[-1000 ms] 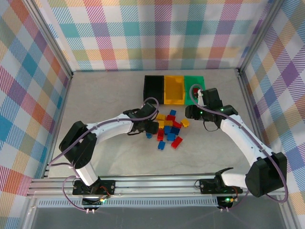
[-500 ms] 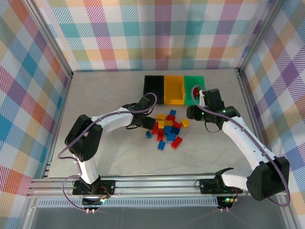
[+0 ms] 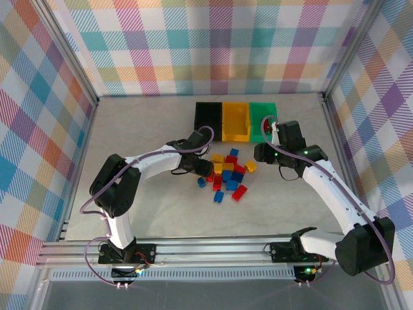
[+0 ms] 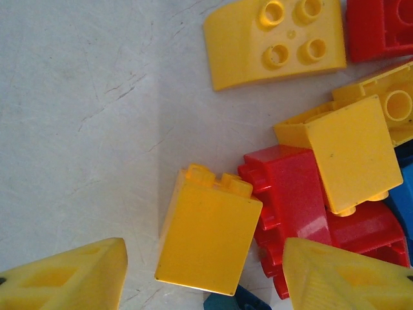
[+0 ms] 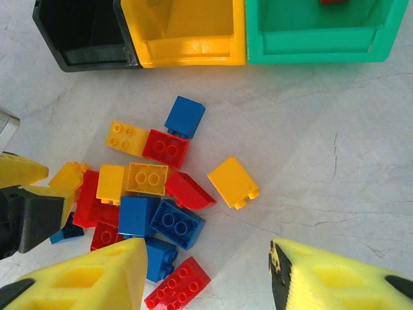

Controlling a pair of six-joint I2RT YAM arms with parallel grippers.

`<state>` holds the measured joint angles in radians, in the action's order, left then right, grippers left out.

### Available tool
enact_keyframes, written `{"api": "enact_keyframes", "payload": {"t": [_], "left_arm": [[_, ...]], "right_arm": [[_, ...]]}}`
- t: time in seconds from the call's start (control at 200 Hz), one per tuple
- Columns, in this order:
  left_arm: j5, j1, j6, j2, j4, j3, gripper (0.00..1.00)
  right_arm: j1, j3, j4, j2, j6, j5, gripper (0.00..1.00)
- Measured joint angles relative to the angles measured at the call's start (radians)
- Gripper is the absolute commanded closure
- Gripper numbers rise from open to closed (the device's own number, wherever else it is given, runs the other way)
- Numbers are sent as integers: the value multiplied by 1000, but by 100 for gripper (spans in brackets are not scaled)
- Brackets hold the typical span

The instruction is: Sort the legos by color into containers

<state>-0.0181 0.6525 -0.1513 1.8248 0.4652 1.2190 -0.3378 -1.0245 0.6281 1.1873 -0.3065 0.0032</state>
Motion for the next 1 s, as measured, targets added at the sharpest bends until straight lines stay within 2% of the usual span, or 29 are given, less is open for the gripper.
{"api": "enact_keyframes", "payload": {"t": [0.16, 0.4, 0.73, 1.0], "left_arm": [[2, -1, 3, 5, 0, 0, 44], [3, -7, 3, 35, 0, 3, 45], [3, -13, 11, 50, 0, 10, 64], [29, -14, 10, 50, 11, 37, 67]], "right_arm": [[0, 0, 3, -6, 0, 4, 46], [0, 0, 19, -24, 0, 8, 46], [0, 0, 25, -35, 0, 15, 46], [0, 1, 23, -35, 0, 16, 46]]}}
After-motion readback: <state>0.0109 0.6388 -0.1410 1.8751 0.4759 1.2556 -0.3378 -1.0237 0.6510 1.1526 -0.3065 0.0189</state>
